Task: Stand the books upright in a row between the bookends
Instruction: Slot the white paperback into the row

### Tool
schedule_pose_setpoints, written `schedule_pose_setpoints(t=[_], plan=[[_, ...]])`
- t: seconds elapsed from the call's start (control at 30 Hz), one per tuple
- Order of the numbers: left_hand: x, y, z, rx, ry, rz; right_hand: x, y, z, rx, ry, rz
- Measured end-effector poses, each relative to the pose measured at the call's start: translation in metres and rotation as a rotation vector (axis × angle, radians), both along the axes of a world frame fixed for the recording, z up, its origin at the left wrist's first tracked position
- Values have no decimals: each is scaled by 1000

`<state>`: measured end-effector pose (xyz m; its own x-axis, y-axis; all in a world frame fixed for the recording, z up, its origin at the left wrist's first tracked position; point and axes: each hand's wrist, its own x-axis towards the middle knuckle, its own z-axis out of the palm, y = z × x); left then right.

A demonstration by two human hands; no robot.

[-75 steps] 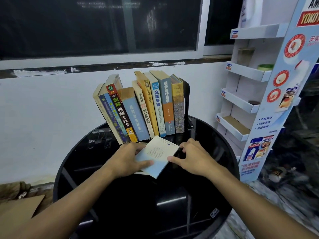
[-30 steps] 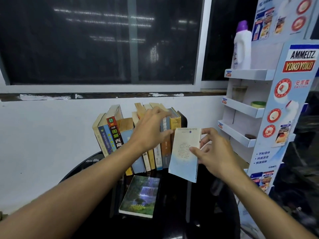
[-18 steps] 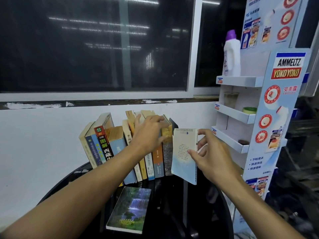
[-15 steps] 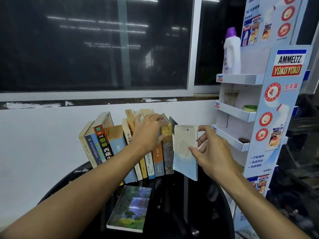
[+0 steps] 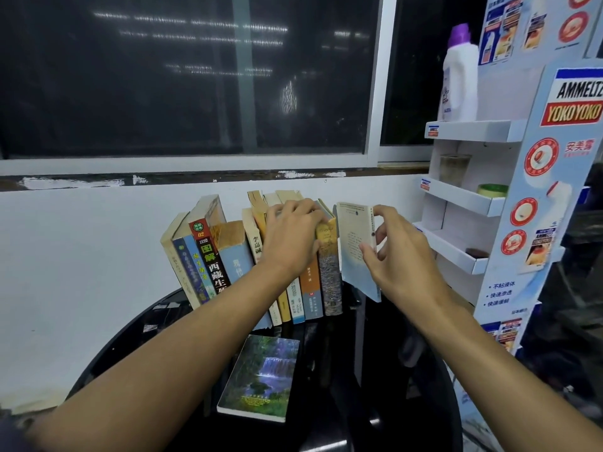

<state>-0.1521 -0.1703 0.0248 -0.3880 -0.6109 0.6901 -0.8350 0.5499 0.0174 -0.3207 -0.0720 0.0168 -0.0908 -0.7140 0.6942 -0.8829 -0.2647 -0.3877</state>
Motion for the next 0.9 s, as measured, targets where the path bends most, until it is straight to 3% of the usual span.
schedule_pose_setpoints(t=[0.23,0.5,0.9], plan=[[0,-3,-4,-35,11,10,8,-21,-14,-96,23,38],[0,-5,-6,-53,24,-1,13,-50,-47,-200,-109,60],[0,-6,-7,-67,38,3,6,-75,-96,-206,-109,112]])
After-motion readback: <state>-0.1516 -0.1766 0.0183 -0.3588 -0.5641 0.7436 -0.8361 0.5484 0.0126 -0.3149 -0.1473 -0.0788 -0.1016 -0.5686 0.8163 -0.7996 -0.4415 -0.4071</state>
